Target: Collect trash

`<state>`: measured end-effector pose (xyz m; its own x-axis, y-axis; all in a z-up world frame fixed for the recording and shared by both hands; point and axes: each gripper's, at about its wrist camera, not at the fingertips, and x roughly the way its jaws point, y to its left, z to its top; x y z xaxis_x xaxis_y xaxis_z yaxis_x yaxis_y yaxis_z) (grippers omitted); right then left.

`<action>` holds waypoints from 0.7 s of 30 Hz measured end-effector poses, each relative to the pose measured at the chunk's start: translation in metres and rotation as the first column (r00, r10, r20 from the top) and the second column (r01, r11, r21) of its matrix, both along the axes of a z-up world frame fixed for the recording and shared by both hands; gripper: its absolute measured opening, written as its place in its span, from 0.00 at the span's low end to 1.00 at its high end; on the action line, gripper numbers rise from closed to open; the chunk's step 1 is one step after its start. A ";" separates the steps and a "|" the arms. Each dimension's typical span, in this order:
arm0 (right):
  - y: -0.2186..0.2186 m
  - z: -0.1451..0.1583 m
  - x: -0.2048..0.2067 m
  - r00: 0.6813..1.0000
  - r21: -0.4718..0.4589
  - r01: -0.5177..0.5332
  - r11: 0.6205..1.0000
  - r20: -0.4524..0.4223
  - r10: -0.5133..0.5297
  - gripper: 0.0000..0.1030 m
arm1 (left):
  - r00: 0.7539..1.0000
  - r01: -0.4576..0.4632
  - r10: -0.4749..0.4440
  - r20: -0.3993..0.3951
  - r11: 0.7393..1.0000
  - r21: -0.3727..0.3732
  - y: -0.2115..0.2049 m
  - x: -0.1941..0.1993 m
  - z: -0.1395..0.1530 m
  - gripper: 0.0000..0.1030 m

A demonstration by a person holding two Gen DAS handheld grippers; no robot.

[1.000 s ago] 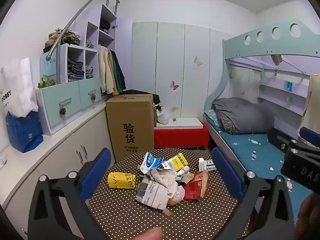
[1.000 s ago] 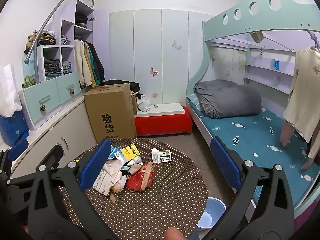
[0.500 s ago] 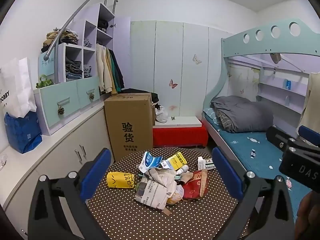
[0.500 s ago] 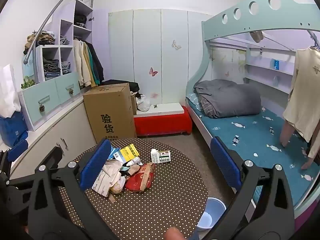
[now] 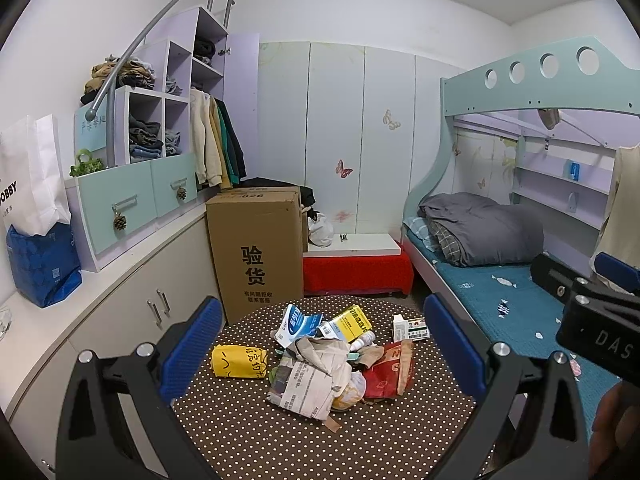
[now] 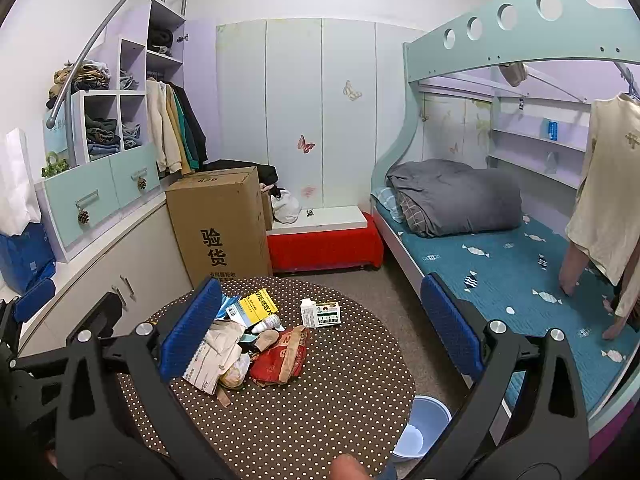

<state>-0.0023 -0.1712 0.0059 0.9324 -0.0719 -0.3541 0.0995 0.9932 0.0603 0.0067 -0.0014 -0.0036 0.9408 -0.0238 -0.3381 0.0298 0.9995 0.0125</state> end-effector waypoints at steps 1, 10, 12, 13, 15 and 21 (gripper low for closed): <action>0.000 0.000 0.000 1.000 0.000 0.000 1.000 0.000 0.000 0.94 | 1.000 0.000 0.000 0.000 1.000 0.000 0.000 0.000 0.000 0.96; -0.001 0.001 0.004 1.000 0.001 -0.001 1.000 -0.001 0.001 0.94 | 1.000 0.000 0.000 0.000 1.000 -0.001 0.000 0.000 0.000 0.96; -0.002 0.001 0.004 1.000 0.002 -0.002 1.000 -0.002 0.002 0.94 | 1.000 0.001 -0.001 0.000 1.000 -0.001 0.001 0.000 0.000 0.96; -0.001 0.001 0.004 1.000 0.003 -0.002 1.000 -0.002 0.002 0.94 | 1.000 0.000 0.000 -0.001 1.000 -0.001 0.001 0.000 0.000 0.96; -0.001 0.001 0.005 1.000 0.002 -0.003 1.000 -0.005 0.003 0.94 | 1.000 0.001 -0.001 -0.003 1.000 -0.002 0.000 0.001 0.000 0.96; 0.002 -0.004 0.009 1.000 0.000 -0.008 1.000 -0.019 0.008 0.94 | 1.000 -0.002 0.001 -0.023 1.000 -0.007 0.002 0.007 -0.005 0.96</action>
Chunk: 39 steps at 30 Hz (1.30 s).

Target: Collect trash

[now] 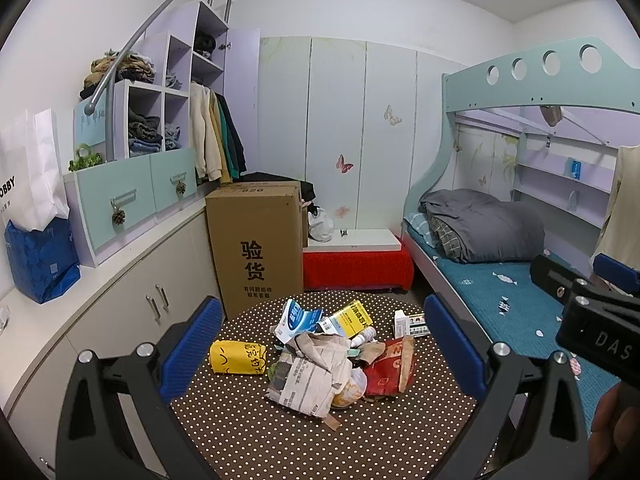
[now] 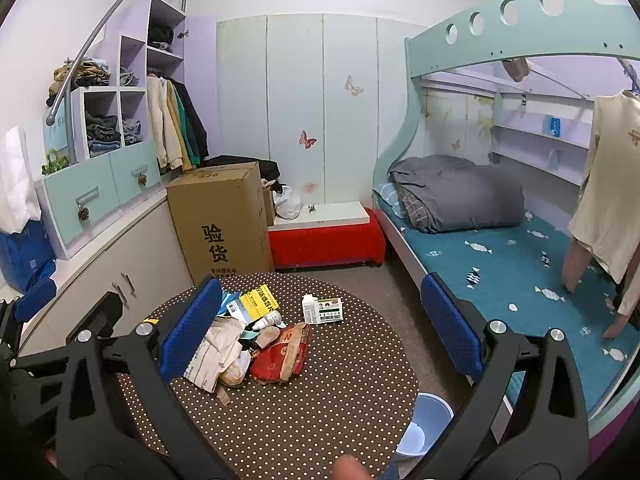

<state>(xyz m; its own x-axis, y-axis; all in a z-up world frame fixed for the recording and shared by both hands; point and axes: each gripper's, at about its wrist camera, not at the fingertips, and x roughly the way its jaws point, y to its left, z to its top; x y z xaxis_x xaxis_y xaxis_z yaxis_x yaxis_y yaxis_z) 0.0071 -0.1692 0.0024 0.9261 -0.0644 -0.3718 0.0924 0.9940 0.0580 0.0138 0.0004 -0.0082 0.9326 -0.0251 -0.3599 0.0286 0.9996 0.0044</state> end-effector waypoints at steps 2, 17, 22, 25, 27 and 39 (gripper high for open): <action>0.002 -0.003 0.004 1.000 -0.002 -0.002 1.000 -0.009 0.002 0.94 | 1.000 -0.001 0.001 -0.011 1.000 -0.003 0.002 0.003 -0.003 0.96; 0.003 -0.101 0.092 0.961 0.000 -0.043 0.999 -0.274 0.041 0.94 | 0.970 -0.052 0.049 -0.239 0.999 -0.004 0.039 0.060 -0.096 0.96; 0.004 -0.149 0.124 0.922 0.031 -0.054 0.998 -0.382 0.061 0.94 | 0.950 -0.058 0.054 -0.308 0.998 -0.001 0.054 0.076 -0.128 0.96; 0.013 -0.164 0.137 0.908 0.059 -0.089 0.994 -0.406 0.105 0.94 | 0.939 -0.063 0.063 -0.338 0.998 0.010 0.060 0.086 -0.144 0.96; 0.025 -0.168 0.146 0.900 0.075 -0.135 0.988 -0.407 0.154 0.94 | 0.932 -0.075 0.078 -0.355 0.997 0.020 0.067 0.091 -0.152 0.96; 0.122 -0.186 0.210 0.822 0.113 -0.387 0.915 -0.407 0.398 0.94 | 0.891 -0.201 0.202 -0.406 0.979 0.045 0.126 0.112 -0.179 0.96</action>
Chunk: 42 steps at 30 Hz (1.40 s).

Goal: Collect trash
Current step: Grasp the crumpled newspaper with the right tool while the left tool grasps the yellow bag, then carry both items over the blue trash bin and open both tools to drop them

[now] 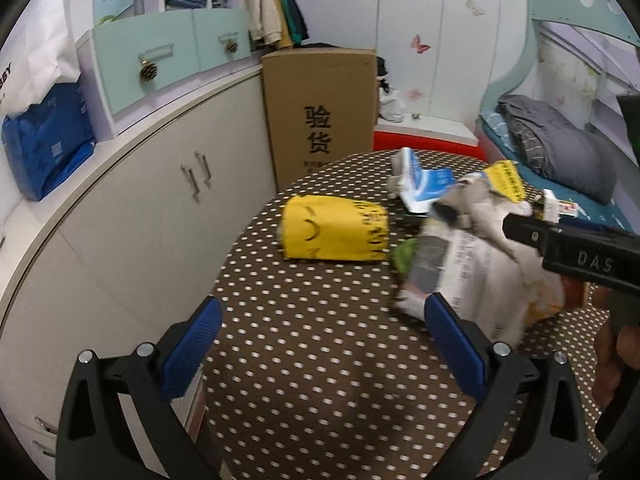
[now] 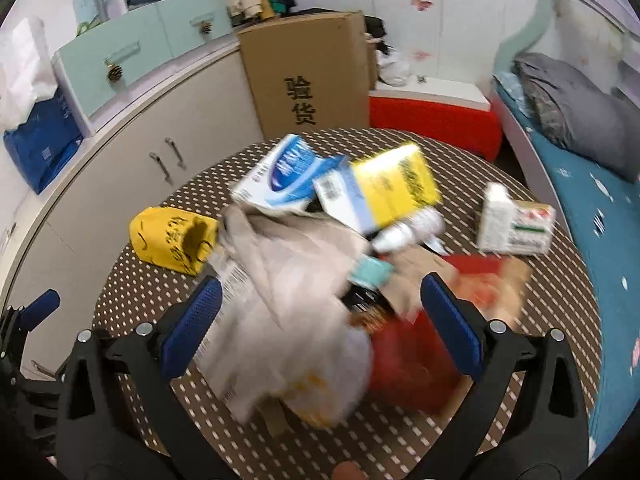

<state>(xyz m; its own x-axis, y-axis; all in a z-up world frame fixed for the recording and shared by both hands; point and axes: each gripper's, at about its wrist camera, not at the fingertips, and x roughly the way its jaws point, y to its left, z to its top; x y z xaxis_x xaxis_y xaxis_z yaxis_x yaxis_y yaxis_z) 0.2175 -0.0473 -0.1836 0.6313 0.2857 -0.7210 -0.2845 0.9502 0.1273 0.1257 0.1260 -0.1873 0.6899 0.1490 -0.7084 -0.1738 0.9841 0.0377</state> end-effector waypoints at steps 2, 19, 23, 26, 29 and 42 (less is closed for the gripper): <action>0.017 0.002 0.004 0.999 -0.018 -0.042 0.999 0.022 0.043 0.94 | 1.000 -0.007 0.007 -0.001 1.000 0.002 0.007 0.005 -0.001 0.96; 0.014 -0.008 0.013 0.998 -0.036 -0.055 0.998 0.010 0.055 0.13 | 0.999 0.037 -0.036 -0.021 0.999 0.012 0.008 0.093 -0.029 0.96; 0.010 -0.005 0.009 0.998 -0.033 -0.055 0.998 0.019 0.056 0.12 | 0.998 0.045 -0.042 -0.053 0.998 0.042 0.001 0.107 -0.044 0.96; 0.007 0.000 0.006 0.998 -0.023 -0.054 0.998 0.030 0.054 0.11 | 0.998 0.055 -0.054 -0.040 0.998 0.019 0.004 0.111 -0.046 0.90; 0.000 0.009 -0.001 0.997 -0.003 -0.052 0.999 0.050 0.052 0.11 | 0.997 0.063 -0.063 -0.035 0.998 -0.019 0.009 0.111 -0.042 0.85; -0.083 0.075 -0.051 0.977 0.071 0.053 0.996 0.201 -0.067 0.10 | 0.993 0.063 -0.056 0.106 0.996 -0.056 -0.010 0.054 0.017 0.85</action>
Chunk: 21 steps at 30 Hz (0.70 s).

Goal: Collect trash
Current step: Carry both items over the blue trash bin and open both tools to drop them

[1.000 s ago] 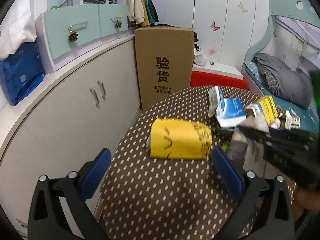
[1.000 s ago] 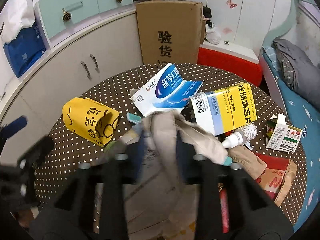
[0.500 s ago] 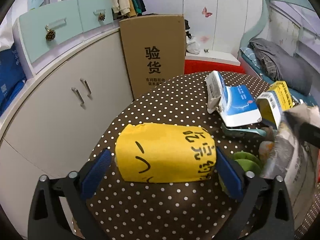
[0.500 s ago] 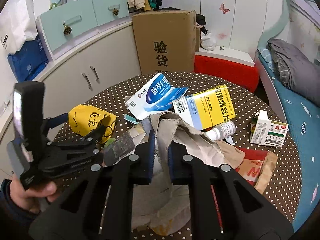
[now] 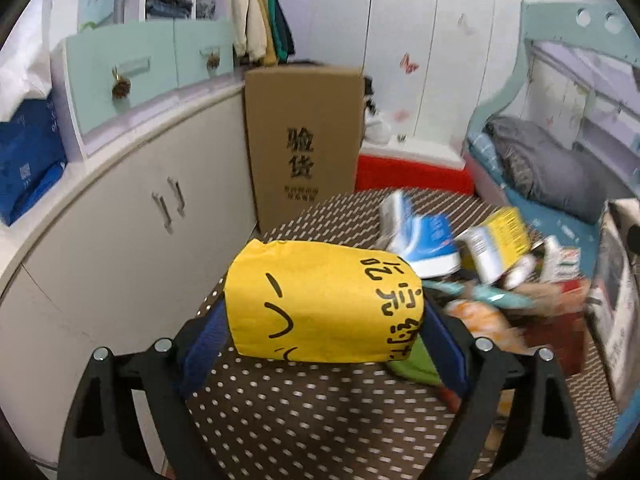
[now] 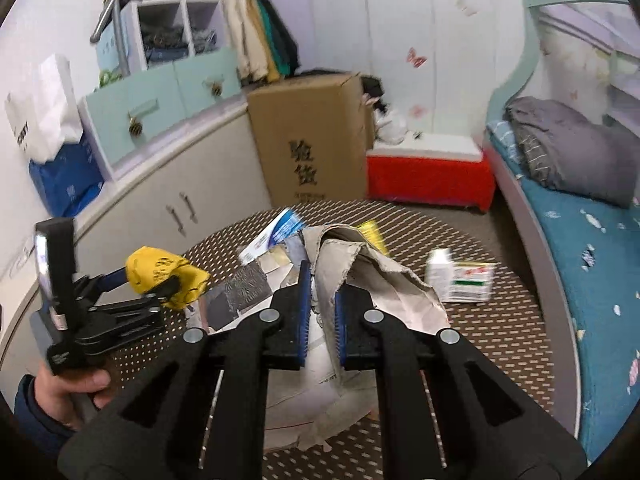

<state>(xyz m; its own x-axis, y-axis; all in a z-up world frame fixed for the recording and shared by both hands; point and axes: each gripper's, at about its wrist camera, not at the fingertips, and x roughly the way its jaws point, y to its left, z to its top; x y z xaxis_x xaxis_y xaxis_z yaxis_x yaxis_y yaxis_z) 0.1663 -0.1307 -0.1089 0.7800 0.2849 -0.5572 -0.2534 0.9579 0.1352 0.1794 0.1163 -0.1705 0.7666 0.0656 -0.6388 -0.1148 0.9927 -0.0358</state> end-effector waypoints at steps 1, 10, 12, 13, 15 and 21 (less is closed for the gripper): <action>-0.010 0.004 -0.004 1.000 0.000 0.019 1.000 0.011 -0.019 0.10 | 1.000 0.009 -0.009 0.020 1.000 -0.005 -0.007 -0.006 0.009 0.85; -0.136 0.014 -0.033 0.971 0.043 0.235 0.971 0.022 -0.236 0.10 | 0.974 0.203 -0.195 0.116 0.977 -0.060 -0.102 -0.038 0.059 0.85; -0.162 0.009 -0.037 0.959 0.045 0.283 0.958 0.008 -0.283 0.10 | 0.962 0.255 -0.246 0.118 0.965 -0.067 -0.133 -0.043 0.061 0.85; -0.181 0.004 -0.040 0.948 0.041 0.318 0.947 -0.006 -0.318 0.10 | 0.957 0.274 -0.265 0.116 0.959 -0.067 -0.145 -0.043 0.060 0.85; -0.209 -0.008 -0.043 0.929 0.034 0.369 0.929 -0.033 -0.368 0.10 | 0.945 0.317 -0.309 0.103 0.945 -0.074 -0.174 -0.044 0.057 0.85; -0.296 -0.089 -0.041 0.837 -0.015 0.516 0.856 -0.203 -0.508 0.10 | 0.910 0.414 -0.410 0.060 0.907 -0.079 -0.242 -0.045 0.040 0.85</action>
<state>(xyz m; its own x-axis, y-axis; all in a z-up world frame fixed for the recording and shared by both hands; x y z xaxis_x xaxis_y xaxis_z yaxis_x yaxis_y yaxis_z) 0.1249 -0.4267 -0.1981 0.6986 -0.1008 -0.7083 0.3072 0.9364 0.1698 0.1348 -0.1261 -0.1307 0.7389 -0.3168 -0.5947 0.3076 0.9438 -0.1206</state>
